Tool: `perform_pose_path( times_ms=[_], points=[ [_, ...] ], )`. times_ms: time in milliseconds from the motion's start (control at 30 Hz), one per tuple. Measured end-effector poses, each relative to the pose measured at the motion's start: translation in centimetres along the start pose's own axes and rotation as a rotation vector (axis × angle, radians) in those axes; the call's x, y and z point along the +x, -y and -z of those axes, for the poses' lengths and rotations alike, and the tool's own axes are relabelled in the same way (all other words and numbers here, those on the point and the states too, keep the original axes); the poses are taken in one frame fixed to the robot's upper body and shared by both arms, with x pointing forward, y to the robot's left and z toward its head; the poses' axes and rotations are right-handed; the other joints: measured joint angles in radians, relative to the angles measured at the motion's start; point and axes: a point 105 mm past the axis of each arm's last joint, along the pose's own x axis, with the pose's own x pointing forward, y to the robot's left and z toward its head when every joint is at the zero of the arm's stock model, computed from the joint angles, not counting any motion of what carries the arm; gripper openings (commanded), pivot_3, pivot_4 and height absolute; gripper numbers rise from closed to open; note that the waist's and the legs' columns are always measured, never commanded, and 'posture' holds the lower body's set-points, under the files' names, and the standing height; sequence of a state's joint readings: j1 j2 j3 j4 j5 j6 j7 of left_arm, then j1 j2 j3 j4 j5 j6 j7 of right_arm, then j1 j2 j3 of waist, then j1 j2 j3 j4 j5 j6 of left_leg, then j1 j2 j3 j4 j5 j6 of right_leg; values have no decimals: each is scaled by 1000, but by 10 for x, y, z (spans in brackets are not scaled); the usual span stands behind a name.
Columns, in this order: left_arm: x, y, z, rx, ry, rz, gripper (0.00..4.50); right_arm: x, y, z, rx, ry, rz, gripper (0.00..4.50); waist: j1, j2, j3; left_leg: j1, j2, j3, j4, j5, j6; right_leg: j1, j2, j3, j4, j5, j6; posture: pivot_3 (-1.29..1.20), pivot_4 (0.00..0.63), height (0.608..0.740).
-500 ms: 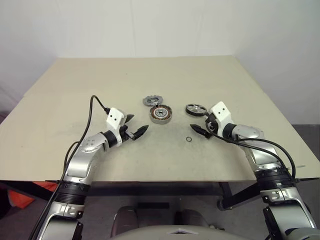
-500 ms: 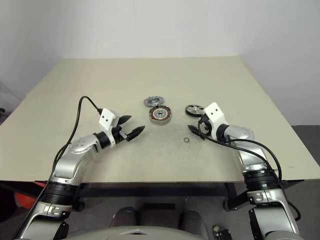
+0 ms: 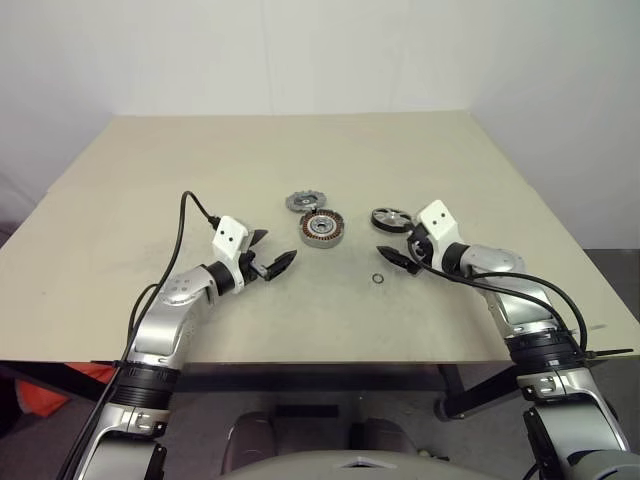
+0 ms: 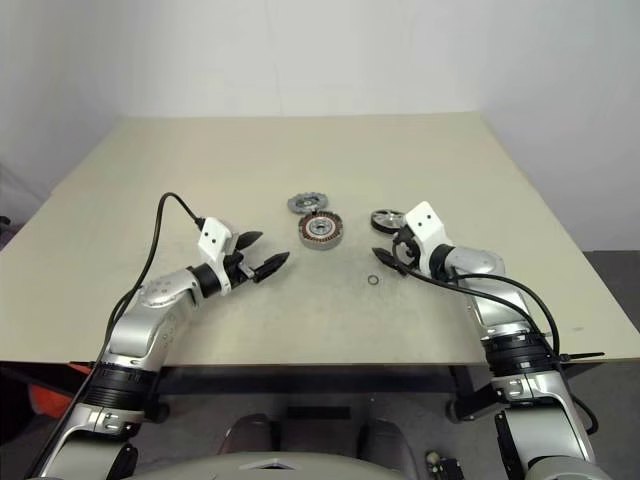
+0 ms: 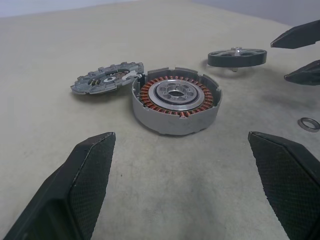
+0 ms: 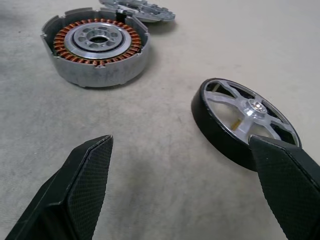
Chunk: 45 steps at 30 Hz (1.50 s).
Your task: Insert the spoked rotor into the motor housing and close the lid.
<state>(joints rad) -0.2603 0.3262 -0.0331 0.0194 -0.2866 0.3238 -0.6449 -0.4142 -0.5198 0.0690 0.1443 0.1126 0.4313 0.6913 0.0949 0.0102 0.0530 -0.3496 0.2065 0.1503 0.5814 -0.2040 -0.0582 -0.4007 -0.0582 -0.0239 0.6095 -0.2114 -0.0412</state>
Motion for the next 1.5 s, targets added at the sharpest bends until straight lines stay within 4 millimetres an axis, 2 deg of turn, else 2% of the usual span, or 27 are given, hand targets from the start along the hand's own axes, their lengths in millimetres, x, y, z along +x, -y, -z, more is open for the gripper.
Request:
perform_pose_path(
  times_ms=[433, 633, 800, 933, 1067, 1267, 1400, 1500],
  points=[
    [1, 1, 0, -7, 5, -9, 4500, 1, -1, 1, -4, -3, -4, 4450, 0, 0, 0, 0, 0, 0, 0, 0, 0, 0, 0, 0, 0, 0, 0, 0, 0, 740],
    [-3, 3, 7, -21, -4, -21, 4500, 5, -2, 5, -13, -23, -15, 4450, 0, 0, 0, 0, 0, 0, 0, 0, 0, 0, 0, 0, 0, 0, 0, 0, 0, 740],
    [-3, 3, 5, -18, 0, -26, 4500, 8, -1, -7, -28, 2, -18, 4450, 0, 0, 0, 0, 0, 0, 0, 0, 0, 0, 0, 0, 1, 0, 0, 0, 0, 740],
    [-2, 1, 4, -2, -2, -39, 4500, 9, -1, -6, -37, -4, -12, 4450, 0, 0, 0, 0, 0, 0, 0, 0, 0, 0, 0, 0, 1, 0, 0, 0, 0, 740],
    [6, -1, -2, 183, -33, -34, 4500, 10, -2, -6, -37, -4, -14, 4450, 0, 0, 0, 0, 0, 0, 1, 0, 0, 0, 0, 0, 1, 0, 0, 0, 0, 740],
    [37, 14, -26, 618, -66, 176, 4500, 12, -2, -11, -41, 6, -14, 4450, 2, 0, 0, 1, 0, -1, 1, 1, -1, 0, 0, 0, 2, 0, 0, 0, 0, 740],
    [56, 13, -22, 800, -144, 292, 4500, 11, 0, -13, -43, 9, -4, 4450, 2, 0, 0, 0, 0, -1, 1, 1, -1, 0, 0, 0, 3, 0, 0, 0, 0, 740],
    [70, -4, -9, 905, -270, 313, 4500, 8, 4, -14, -37, 14, 24, 4450, 2, 0, 0, 0, -1, -1, 2, 1, -1, -1, 0, 0, 4, 0, 0, 0, 0, 740]
  ],
)
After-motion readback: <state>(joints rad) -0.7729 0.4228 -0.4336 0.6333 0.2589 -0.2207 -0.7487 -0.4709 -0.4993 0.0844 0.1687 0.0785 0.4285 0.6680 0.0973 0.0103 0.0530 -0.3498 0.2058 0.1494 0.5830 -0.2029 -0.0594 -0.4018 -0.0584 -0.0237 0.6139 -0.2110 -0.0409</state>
